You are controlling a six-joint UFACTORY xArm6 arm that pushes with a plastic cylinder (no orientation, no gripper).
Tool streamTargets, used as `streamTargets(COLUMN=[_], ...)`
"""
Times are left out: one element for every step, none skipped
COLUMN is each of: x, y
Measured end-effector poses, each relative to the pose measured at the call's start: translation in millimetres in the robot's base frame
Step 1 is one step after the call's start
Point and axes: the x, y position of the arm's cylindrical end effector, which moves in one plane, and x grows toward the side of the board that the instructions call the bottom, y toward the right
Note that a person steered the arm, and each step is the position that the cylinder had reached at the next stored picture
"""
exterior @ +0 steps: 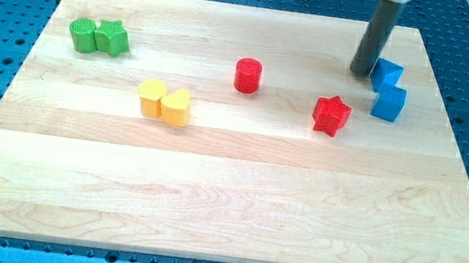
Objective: Slide the blue blocks to the top right side of the board
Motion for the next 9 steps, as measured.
streamTargets(x=[-47.1, -4.4, 62.0, 128.9, 149.3, 153.0, 101.9, 88.9, 141.2], y=[22.0, 124.2, 91.5, 55.3, 28.8, -16.9, 8.8, 18.9, 21.5])
